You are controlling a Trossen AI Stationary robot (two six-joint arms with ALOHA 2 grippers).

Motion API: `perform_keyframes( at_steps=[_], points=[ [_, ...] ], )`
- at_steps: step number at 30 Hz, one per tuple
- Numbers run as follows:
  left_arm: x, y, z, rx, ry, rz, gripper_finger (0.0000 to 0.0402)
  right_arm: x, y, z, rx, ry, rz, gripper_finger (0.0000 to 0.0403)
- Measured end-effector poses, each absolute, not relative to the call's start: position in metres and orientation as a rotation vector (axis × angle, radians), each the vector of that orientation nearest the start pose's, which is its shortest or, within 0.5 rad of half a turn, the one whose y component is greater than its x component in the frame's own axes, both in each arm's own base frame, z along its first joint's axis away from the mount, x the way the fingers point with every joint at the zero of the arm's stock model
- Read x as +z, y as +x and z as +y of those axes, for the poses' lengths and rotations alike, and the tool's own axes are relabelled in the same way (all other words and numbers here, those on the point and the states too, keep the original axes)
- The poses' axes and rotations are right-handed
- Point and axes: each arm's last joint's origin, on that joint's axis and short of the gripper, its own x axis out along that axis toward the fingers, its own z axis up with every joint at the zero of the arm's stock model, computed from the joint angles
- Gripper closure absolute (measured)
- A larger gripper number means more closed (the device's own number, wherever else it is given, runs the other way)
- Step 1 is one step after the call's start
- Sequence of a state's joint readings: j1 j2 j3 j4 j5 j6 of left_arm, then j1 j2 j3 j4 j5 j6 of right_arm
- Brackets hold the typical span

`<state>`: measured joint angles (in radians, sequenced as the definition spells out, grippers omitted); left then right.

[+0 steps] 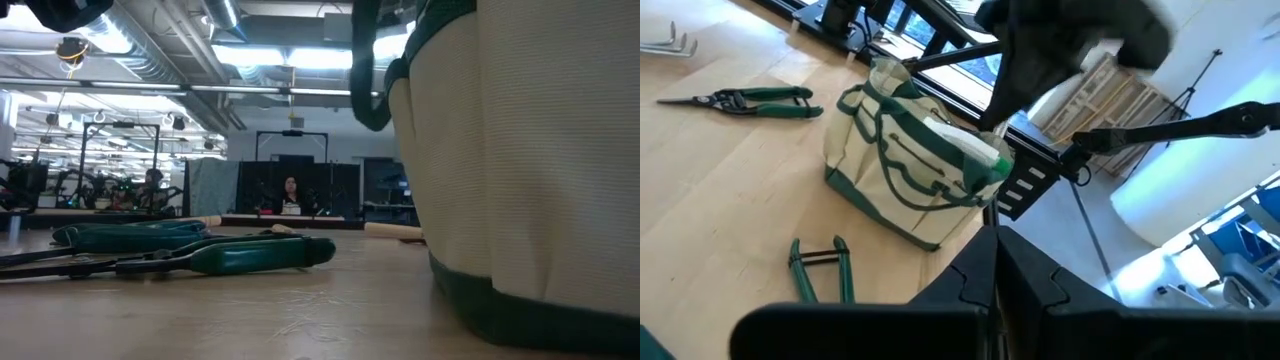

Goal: Pick & Place Garden tools in Gardening bag
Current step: Put the left green spray bottle into the gardening bag, then put the green shear scissors into the gardening bag

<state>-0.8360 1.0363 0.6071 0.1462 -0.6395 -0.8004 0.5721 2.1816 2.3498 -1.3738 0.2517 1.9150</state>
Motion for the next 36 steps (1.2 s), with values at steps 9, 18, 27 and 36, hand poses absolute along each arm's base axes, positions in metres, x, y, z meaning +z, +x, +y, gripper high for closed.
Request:
perform_keyframes(
  at_steps=[9, 18, 27, 36],
  points=[
    [0.262, 0.162, -0.15, -0.034, -0.655, 0.202, 0.0398, 0.401, 0.348, 0.245, -0.442, 0.911, 0.456, 0.0403],
    [0.27, 0.187, -0.124, -0.009, -0.702, 0.139, 0.04, 0.42, 0.322, 0.282, -0.307, 0.603, 0.294, 0.0402],
    [0.261, 0.219, -0.083, 0.05, -0.777, 0.166, 0.04, 0.413, 0.309, 0.302, -0.251, 0.509, 0.335, 0.0402],
    [0.247, 0.25, -0.06, 0.126, -0.919, 0.099, 0.04, 0.404, 0.279, 0.305, -0.286, 0.389, 0.425, 0.0402]
  ],
)
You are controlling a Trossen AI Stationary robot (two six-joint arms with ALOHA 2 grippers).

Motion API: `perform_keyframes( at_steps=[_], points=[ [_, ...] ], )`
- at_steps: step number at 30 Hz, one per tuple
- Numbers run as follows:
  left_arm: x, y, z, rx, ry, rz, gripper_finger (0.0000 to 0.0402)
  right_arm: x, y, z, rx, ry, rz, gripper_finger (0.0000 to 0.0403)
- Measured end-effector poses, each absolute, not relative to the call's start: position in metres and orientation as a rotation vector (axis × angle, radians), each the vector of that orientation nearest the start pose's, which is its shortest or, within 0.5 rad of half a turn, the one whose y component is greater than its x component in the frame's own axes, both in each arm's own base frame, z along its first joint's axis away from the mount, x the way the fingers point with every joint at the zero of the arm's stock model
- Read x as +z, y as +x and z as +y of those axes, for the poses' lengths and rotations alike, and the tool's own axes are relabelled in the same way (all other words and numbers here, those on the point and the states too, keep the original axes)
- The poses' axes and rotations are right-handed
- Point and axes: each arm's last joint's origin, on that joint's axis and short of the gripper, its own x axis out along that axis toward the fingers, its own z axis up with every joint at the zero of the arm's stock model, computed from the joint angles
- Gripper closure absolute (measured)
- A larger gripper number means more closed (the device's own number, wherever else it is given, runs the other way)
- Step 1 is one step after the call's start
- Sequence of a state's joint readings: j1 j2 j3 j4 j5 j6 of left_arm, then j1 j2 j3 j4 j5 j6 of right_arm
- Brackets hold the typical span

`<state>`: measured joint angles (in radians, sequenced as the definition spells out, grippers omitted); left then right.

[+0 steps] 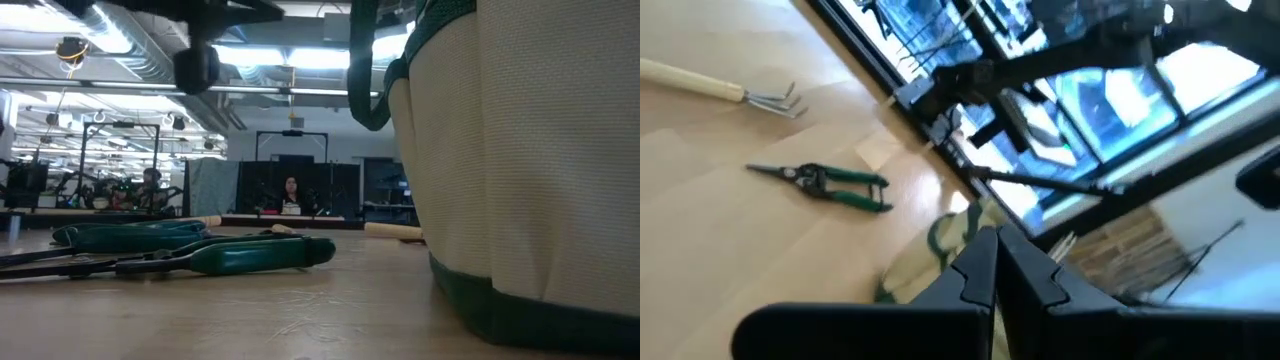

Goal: Pick & Place Garden tools in Gardening bag
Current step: Put the green shear scissors into the gardening bag

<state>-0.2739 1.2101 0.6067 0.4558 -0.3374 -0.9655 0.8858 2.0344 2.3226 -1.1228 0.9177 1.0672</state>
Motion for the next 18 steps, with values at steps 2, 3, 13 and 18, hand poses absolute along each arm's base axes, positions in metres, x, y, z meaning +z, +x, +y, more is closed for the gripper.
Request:
perform_keyframes(
  at_steps=[2, 3, 13, 18],
  points=[
    [0.245, 0.255, -0.058, 0.13, -0.945, 0.07, 0.04, 0.41, 0.263, 0.303, -0.303, 0.367, 0.421, 0.0402],
    [0.244, 0.258, -0.057, 0.133, -0.95, 0.059, 0.04, 0.412, 0.256, 0.301, -0.31, 0.356, 0.424, 0.0402],
    [0.261, 0.301, -0.057, 0.176, -0.912, 0.034, 0.0399, 0.426, 0.202, 0.281, -0.349, 0.239, 0.476, 0.0402],
    [0.272, 0.327, -0.063, 0.175, -0.871, 0.039, 0.0401, 0.419, 0.187, 0.271, -0.333, 0.24, 0.45, 0.0402]
  ],
)
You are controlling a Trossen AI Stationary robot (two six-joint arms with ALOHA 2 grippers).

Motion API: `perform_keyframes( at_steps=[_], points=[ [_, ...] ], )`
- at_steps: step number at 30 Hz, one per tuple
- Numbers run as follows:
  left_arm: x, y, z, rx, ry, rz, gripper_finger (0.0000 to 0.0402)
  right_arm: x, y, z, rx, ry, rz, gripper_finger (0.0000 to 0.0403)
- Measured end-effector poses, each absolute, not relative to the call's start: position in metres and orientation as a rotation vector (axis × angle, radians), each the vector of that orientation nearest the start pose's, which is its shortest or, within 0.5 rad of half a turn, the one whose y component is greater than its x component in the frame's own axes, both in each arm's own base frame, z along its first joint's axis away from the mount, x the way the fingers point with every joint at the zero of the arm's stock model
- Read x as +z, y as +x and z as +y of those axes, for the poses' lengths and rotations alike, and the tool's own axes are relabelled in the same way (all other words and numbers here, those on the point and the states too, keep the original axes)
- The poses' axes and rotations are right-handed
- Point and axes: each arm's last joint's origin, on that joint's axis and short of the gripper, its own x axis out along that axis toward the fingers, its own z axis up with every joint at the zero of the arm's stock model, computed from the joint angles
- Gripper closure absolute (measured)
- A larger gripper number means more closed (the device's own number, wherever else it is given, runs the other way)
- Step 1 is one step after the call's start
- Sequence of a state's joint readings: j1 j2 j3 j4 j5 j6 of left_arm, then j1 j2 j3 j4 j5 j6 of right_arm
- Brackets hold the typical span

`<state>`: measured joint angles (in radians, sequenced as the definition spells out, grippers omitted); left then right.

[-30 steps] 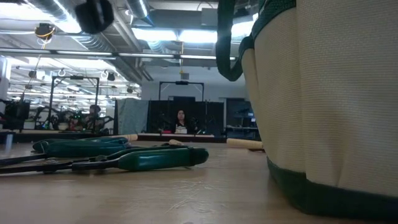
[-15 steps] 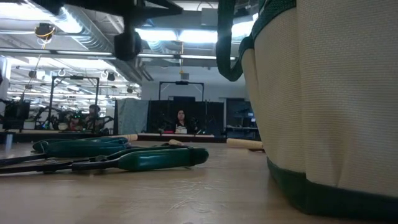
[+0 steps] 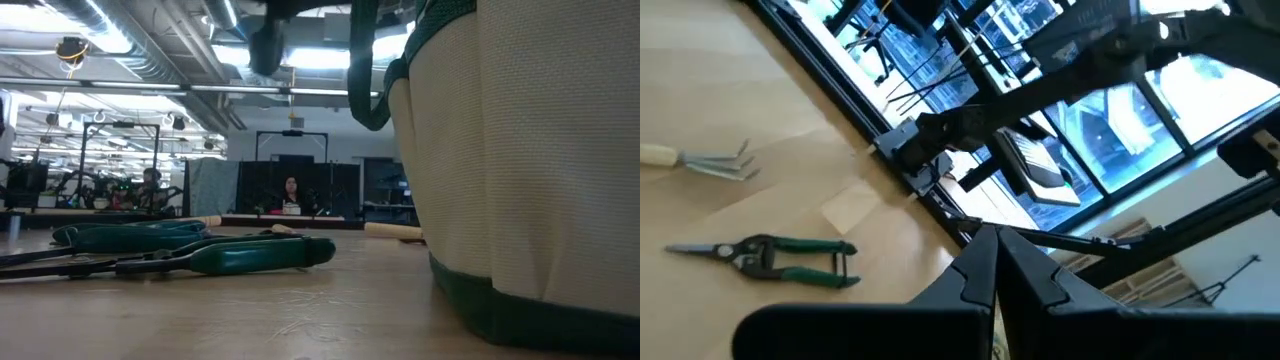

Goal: Pick & Place Garden tools in Gardening bag
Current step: Put the green shear scissors into the gardening bag

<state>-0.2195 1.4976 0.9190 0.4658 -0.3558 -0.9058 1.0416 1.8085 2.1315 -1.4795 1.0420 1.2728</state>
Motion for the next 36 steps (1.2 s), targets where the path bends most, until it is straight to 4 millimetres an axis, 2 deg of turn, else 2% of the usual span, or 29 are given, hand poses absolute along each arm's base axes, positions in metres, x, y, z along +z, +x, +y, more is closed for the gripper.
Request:
perform_keyframes(
  at_steps=[5, 11, 18, 21, 27, 30, 36],
  points=[
    [0.28, 0.347, -0.067, 0.158, -0.85, 0.03, 0.0399, 0.393, 0.181, 0.265, -0.248, 0.377, 0.363, 0.0402],
    [0.279, 0.352, -0.062, 0.186, -0.878, 0.043, 0.0399, 0.36, 0.171, 0.248, -0.08, 0.528, 0.23, 0.0403],
    [0.281, 0.353, -0.053, 0.204, -0.964, 0.008, 0.0398, 0.316, 0.158, 0.212, 0.098, 0.606, 0.147, 0.0403],
    [0.281, 0.353, -0.051, 0.208, -0.97, 0.001, 0.04, 0.297, 0.153, 0.193, 0.232, 0.665, 0.093, 0.0403],
    [0.281, 0.354, -0.045, 0.206, -0.954, 0.002, 0.0396, 0.27, 0.148, 0.153, 0.515, 0.81, -0.195, 0.0403],
    [0.281, 0.355, -0.04, 0.176, -0.95, 0.019, 0.0397, 0.264, 0.149, 0.137, 0.488, 0.831, -0.286, 0.0403],
    [0.281, 0.358, -0.023, 0.109, -0.854, 0.064, 0.0399, 0.26, 0.165, 0.119, 0.361, 0.74, -0.319, 0.0403]
  ],
)
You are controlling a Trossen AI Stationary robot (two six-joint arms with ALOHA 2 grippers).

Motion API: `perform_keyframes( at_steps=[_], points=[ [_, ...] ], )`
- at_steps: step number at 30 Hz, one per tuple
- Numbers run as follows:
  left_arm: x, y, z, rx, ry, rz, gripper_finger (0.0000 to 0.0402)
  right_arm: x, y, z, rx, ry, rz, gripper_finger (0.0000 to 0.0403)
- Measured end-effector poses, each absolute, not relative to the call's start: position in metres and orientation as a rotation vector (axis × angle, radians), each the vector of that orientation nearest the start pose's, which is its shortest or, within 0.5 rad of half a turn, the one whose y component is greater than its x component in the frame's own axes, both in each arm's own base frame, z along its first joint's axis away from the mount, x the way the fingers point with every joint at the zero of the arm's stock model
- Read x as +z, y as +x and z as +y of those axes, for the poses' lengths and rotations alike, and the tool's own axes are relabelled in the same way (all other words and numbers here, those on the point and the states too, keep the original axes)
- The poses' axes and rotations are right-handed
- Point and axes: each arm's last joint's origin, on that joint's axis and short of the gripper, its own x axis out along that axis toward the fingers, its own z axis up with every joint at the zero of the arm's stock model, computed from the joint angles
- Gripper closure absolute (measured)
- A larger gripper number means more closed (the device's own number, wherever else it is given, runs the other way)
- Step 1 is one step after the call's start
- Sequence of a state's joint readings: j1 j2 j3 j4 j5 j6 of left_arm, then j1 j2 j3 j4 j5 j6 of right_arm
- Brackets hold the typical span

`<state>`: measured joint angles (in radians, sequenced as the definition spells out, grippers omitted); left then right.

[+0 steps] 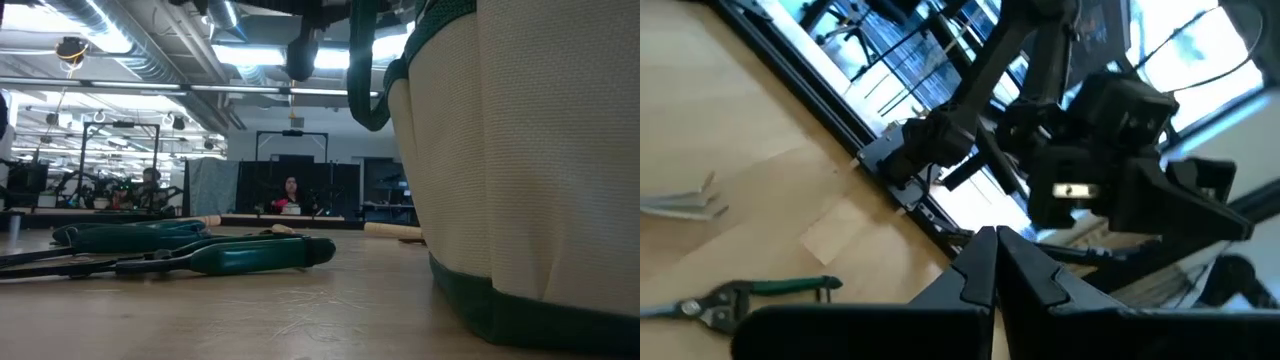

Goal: Pick & Place Garden tools in Gardening bag
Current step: Put the green shear scissors into the gardening bag

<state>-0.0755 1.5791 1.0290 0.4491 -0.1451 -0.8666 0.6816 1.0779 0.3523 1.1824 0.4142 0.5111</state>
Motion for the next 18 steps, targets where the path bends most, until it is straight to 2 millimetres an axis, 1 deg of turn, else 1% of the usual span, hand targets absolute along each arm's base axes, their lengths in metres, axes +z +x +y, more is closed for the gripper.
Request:
perform_keyframes(
  at_steps=[4, 8, 11, 14, 18],
  points=[
    [0.28, 0.359, -0.001, 0.076, -0.808, 0.086, 0.0396, 0.258, 0.177, 0.102, 0.286, 0.797, -0.32, 0.04],
    [0.28, 0.357, 0.027, 0.031, -0.764, 0.104, 0.0398, 0.253, 0.191, 0.081, 0.274, 0.848, -0.278, 0.0387],
    [0.28, 0.355, 0.049, -0.002, -0.752, 0.116, 0.0398, 0.251, 0.202, 0.066, 0.248, 0.841, -0.217, 0.038],
    [0.28, 0.351, 0.067, -0.051, -0.721, 0.135, 0.0395, 0.244, 0.209, 0.052, 0.163, 0.822, -0.162, 0.0379],
    [0.275, 0.344, 0.087, -0.1, -0.652, 0.198, 0.0394, 0.242, 0.213, 0.036, 0.08, 0.811, -0.167, 0.0378]
  ],
)
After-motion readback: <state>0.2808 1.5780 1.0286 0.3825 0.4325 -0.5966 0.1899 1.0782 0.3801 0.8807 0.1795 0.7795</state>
